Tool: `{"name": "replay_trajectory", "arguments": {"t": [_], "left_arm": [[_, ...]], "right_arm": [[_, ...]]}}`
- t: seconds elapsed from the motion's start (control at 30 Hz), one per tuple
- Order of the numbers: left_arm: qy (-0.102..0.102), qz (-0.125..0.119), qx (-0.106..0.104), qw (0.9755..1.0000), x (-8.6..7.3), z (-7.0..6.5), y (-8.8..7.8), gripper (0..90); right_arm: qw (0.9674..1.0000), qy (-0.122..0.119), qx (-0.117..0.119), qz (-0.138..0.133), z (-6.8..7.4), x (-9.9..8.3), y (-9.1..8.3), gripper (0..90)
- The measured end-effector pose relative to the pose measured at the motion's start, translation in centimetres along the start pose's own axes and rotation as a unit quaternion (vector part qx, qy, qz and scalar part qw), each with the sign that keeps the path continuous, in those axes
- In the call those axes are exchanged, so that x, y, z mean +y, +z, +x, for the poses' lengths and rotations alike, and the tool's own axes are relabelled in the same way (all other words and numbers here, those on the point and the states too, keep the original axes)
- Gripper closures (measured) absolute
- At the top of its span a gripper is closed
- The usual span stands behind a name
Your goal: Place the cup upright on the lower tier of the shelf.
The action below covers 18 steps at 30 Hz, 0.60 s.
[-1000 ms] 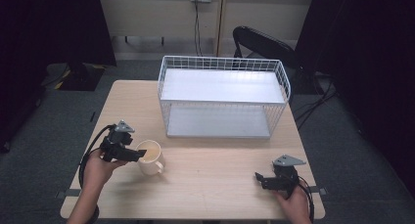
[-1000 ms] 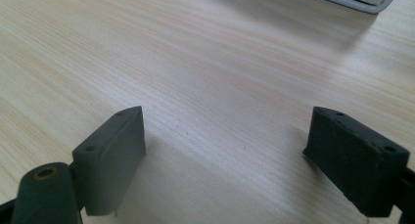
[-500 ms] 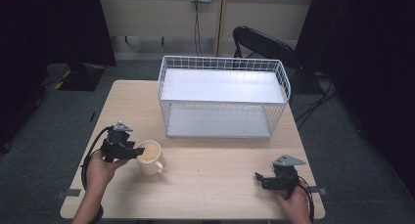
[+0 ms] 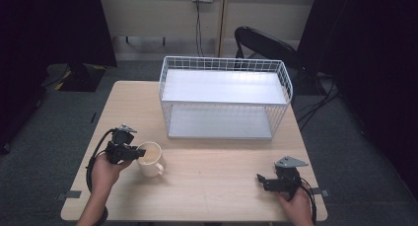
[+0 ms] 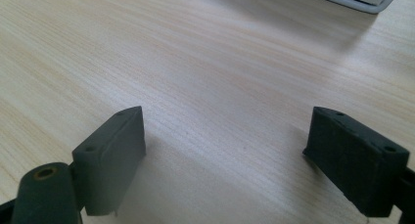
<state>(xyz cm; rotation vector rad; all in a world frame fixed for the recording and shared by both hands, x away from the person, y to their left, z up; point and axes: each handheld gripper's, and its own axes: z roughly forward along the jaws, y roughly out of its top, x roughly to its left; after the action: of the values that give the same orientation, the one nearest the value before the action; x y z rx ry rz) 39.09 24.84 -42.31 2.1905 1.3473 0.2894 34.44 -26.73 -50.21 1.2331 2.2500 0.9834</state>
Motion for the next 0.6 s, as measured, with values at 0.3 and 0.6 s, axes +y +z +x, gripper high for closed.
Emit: {"name": "replay_trajectory", "arguments": {"t": [0.3,0.6], "left_arm": [[0.005,0.021,0.012,0.9997,0.0,-0.3,0.4,83.0],[-0.011,0.009,0.022,0.9997,0.2,-1.0,0.3,83.8]], "right_arm": [[1.0000,0.000,0.000,0.000,0.0,0.0,0.0,13.9],[1.0000,0.000,0.000,0.000,0.0,0.0,0.0,13.8]]}}
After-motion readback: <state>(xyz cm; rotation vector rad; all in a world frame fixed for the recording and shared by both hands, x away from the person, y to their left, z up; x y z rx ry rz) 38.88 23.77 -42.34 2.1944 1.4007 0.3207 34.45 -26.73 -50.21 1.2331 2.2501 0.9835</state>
